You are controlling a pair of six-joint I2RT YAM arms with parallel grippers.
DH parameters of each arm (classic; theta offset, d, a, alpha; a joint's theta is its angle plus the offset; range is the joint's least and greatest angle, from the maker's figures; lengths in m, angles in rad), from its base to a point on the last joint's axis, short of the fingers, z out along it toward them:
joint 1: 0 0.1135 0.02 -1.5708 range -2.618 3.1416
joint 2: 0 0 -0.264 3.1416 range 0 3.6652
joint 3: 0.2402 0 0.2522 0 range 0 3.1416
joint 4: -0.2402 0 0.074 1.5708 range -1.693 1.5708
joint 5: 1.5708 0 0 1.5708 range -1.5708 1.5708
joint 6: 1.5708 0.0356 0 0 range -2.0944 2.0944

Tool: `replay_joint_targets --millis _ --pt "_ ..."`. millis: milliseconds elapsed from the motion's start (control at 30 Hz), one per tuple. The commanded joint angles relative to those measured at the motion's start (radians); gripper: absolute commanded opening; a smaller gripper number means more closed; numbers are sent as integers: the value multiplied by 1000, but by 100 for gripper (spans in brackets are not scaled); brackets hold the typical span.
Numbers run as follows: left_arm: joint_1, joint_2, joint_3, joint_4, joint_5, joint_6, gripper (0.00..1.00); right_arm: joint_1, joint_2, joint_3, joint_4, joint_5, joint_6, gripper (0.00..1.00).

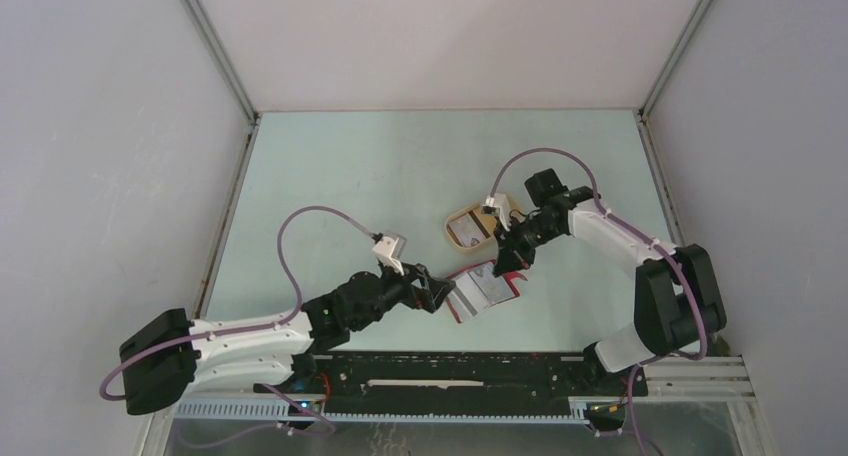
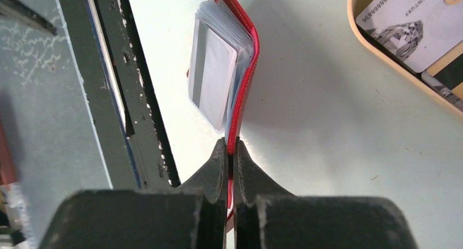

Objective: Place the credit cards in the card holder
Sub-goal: Close the card holder at the center of the board.

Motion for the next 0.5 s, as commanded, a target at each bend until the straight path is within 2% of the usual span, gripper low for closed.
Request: replay_joint_targets --millis 0,100,200,300,467 --pt "44 24 -29 97 110 39 100 1 -81 -19 -9 -45 -144 0" --pt "79 82 -59 217 211 10 100 2 -115 -29 -14 -56 -178 0" --pt "99 153 -57 268 259 -17 100 3 -139 -29 -27 -71 -198 0" --pt "105 202 -60 319 274 -43 100 4 -155 -29 -33 -77 -207 0" --pt "119 244 -48 302 233 -80 99 3 -169 -29 -41 -82 -217 0"
